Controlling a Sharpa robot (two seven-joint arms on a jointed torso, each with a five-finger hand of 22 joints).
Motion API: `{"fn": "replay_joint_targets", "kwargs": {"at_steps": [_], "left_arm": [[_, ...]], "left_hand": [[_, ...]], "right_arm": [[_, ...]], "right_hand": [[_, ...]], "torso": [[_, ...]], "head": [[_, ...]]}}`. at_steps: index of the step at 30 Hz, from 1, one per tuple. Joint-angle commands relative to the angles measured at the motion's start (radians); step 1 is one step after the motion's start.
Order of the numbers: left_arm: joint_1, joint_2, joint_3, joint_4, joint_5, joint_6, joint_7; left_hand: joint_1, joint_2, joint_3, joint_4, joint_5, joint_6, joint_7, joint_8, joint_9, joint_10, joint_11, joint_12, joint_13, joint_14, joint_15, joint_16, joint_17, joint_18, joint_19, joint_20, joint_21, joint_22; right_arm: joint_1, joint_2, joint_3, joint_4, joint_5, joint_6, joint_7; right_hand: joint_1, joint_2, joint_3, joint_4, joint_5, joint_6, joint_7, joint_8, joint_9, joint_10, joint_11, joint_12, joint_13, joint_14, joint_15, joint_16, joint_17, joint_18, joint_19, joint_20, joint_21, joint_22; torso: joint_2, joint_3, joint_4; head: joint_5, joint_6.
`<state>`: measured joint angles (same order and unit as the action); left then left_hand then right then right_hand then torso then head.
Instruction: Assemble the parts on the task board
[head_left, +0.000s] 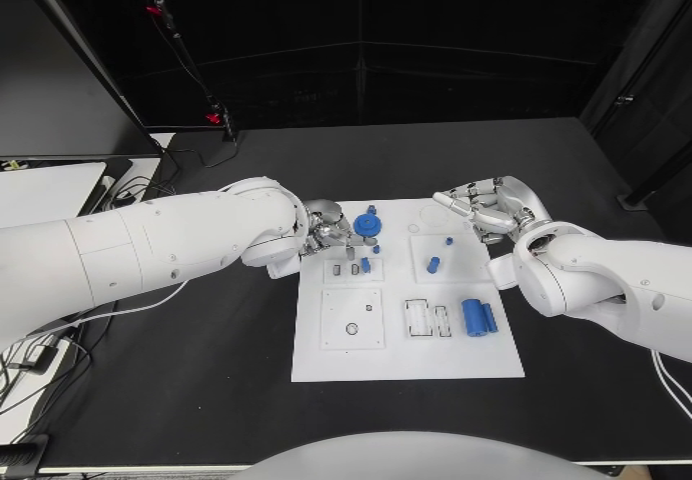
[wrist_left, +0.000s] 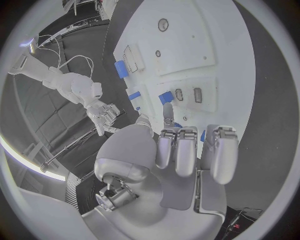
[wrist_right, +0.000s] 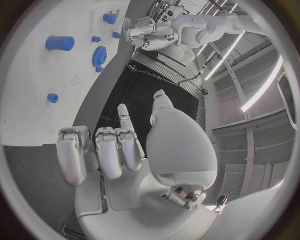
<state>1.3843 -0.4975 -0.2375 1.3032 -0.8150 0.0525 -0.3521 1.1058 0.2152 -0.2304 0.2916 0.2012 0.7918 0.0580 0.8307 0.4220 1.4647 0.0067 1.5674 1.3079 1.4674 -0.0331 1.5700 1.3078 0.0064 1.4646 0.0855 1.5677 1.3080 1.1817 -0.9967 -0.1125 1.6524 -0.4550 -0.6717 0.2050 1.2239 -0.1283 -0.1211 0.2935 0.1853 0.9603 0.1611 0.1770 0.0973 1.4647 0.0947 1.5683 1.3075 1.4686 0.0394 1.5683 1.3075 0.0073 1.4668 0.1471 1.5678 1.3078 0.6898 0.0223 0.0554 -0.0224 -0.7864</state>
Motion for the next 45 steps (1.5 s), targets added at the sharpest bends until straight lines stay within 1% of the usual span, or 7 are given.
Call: {"fn": "replay_joint_targets", "kwargs": {"at_steps": [1,12,16,21,26,37,45], "left_arm": [[0.000,0.016,0.001,-0.013,-0.009,0.046,-0.045],[-0.003,0.056,0.001,-0.051,-0.015,0.109,-0.095],[-0.003,0.057,0.001,-0.051,-0.021,0.126,-0.135],[-0.003,0.052,0.001,-0.044,-0.027,0.123,-0.159],[-0.003,0.051,0.001,-0.043,-0.029,0.115,-0.157],[-0.004,0.077,0.001,-0.054,-0.030,0.110,-0.150],[-0.006,0.096,0.001,-0.072,-0.030,0.108,-0.149]], "left_hand": [[0.015,-0.002,-0.008,-0.002,0.005,0.008,-0.001,-0.007,0.007,0.106,-0.007,0.003,0.263,0.103,-0.009,0.001,0.263,-0.006,0.106,-0.007,0.003,0.263],[0.014,-0.005,-0.029,0.001,-0.011,0.012,-0.002,-0.017,0.032,0.106,-0.009,0.003,0.263,0.103,-0.013,0.001,0.263,-0.006,0.106,-0.011,0.003,0.263],[-0.007,-0.008,-0.052,0.001,-0.018,0.019,-0.003,-0.024,0.050,0.106,-0.010,0.003,0.263,0.103,-0.014,0.001,0.263,-0.006,0.106,-0.013,0.003,0.263],[-0.036,-0.013,-0.082,0.001,-0.020,0.029,-0.005,-0.033,0.073,0.106,-0.012,0.003,0.263,0.103,-0.016,0.001,0.263,-0.006,0.106,-0.015,0.003,0.263],[-0.047,-0.015,-0.093,0.001,-0.020,0.030,-0.005,-0.039,0.081,0.106,-0.013,0.003,0.263,0.103,-0.017,0.001,0.263,-0.006,0.106,-0.016,0.003,0.263],[-0.046,-0.008,-0.095,-0.001,-0.017,0.030,-0.005,-0.044,0.088,0.106,-0.013,0.003,0.263,0.103,-0.017,0.001,0.263,-0.006,0.106,-0.016,0.003,0.263],[-0.047,-0.006,-0.096,0.000,-0.018,0.028,-0.005,-0.046,0.091,0.106,-0.013,0.003,0.263,0.103,-0.017,0.001,0.263,-0.006,0.106,-0.016,0.003,0.263]], "right_arm": [[0.001,0.001,0.000,-0.001,-0.037,-0.006,0.009],[0.001,0.004,0.000,-0.002,-0.059,-0.009,-0.001],[0.000,0.003,0.000,-0.002,-0.060,-0.009,-0.004],[0.000,0.000,0.000,-0.002,-0.060,-0.009,-0.008],[-0.001,-0.002,0.000,-0.002,-0.060,-0.011,-0.011],[-0.002,0.001,0.000,-0.005,-0.060,-0.002,-0.025],[-0.002,0.003,0.000,-0.009,-0.060,0.008,-0.038]], "right_hand": [[-0.003,0.011,-0.006,0.000,-0.007,0.004,-0.001,0.004,0.001,0.106,-0.005,0.003,0.263,0.102,-0.005,0.002,0.263,-0.007,0.104,-0.002,0.003,0.263],[-0.005,0.014,-0.006,0.000,-0.013,0.002,-0.001,0.005,0.002,0.106,-0.005,0.003,0.263,0.102,-0.006,0.002,0.263,-0.007,0.104,-0.002,0.003,0.263],[-0.006,0.017,-0.005,0.000,-0.014,0.001,-0.001,0.005,0.002,0.106,-0.005,0.003,0.263,0.102,-0.006,0.002,0.263,-0.007,0.104,-0.002,0.003,0.263],[-0.006,0.017,-0.005,0.000,-0.014,0.001,-0.001,0.005,0.002,0.106,-0.005,0.003,0.263,0.102,-0.006,0.002,0.263,-0.007,0.104,-0.002,0.003,0.263],[-0.007,0.019,-0.005,0.000,-0.014,0.001,-0.001,0.005,0.002,0.106,-0.005,0.003,0.263,0.102,-0.006,0.002,0.263,-0.007,0.104,-0.003,0.003,0.263],[-0.007,0.021,-0.005,-0.001,-0.013,0.000,-0.001,0.006,0.002,0.106,-0.005,0.003,0.263,0.102,-0.006,0.002,0.263,-0.007,0.104,-0.003,0.003,0.263],[-0.008,0.023,-0.004,-0.001,-0.012,-0.001,-0.001,0.006,0.002,0.106,-0.005,0.003,0.263,0.102,-0.006,0.002,0.263,-0.007,0.104,-0.003,0.003,0.263]], "torso": [[0.000,-0.0008,-0.0014],[0.000,0.0016,0.0024],[-0.001,0.0004,0.0025],[-0.001,-0.0002,0.0038],[-0.002,0.0005,0.0026],[-0.001,0.0002,0.0005],[0.000,0.0003,0.0016]], "head": [[-0.001,-0.001],[-0.009,-0.008],[-0.012,-0.012],[-0.016,-0.016],[-0.013,-0.017],[-0.013,-0.015],[-0.015,-0.017]]}}
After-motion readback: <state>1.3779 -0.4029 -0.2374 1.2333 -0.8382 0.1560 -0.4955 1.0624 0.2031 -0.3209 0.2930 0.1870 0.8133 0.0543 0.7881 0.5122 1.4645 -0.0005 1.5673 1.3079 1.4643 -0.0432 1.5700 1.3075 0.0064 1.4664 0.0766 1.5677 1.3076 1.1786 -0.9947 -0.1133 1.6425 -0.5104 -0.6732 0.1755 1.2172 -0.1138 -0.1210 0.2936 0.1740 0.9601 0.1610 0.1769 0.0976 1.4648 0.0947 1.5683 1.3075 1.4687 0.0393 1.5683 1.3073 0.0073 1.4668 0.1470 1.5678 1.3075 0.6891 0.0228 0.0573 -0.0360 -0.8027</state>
